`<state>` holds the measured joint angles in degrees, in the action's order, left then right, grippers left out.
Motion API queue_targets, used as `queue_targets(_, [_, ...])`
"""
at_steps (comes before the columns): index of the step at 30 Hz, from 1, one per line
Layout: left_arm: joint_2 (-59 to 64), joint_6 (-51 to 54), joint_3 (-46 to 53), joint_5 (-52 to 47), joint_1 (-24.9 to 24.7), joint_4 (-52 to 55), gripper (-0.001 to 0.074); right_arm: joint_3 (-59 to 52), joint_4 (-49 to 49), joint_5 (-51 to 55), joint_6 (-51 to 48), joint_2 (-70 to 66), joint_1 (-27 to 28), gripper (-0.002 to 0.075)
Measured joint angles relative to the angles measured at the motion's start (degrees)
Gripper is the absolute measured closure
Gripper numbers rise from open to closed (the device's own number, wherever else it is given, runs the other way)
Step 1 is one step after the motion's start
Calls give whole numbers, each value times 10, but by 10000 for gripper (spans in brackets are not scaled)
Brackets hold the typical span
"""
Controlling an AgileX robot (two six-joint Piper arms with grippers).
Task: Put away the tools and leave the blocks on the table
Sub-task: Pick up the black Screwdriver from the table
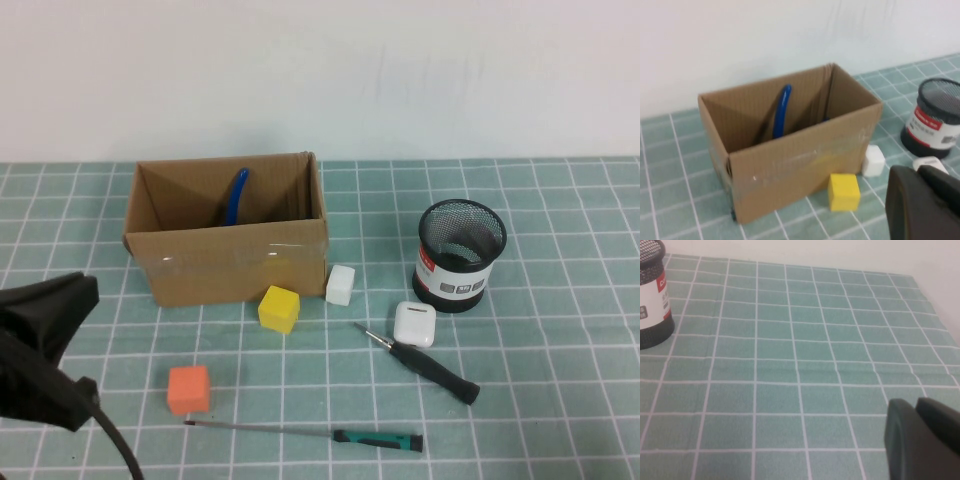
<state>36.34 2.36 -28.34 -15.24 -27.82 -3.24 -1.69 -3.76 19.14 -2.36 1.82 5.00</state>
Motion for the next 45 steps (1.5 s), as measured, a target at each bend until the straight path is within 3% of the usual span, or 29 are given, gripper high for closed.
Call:
queue_targets(5, [-34, 0, 56, 93, 13, 27, 735, 0, 0, 0, 0, 0, 0, 735])
queue_targets(11, [-168, 21, 178, 234, 122, 16, 735, 0, 0, 0, 0, 0, 0, 735])
queue_targets(15, [-250, 23, 245, 255, 194, 1, 735, 0, 0, 0, 0, 0, 0, 735])
queue_targets(19, [-311, 22, 288, 262, 232, -5, 735, 0, 0, 0, 0, 0, 0, 735])
queue_targets(35, [-368, 20, 298, -39, 235, 1, 736, 0, 0, 0, 0, 0, 0, 735])
queue_targets(45, [-368, 19, 299, -49, 235, 1, 736, 0, 0, 0, 0, 0, 0, 735])
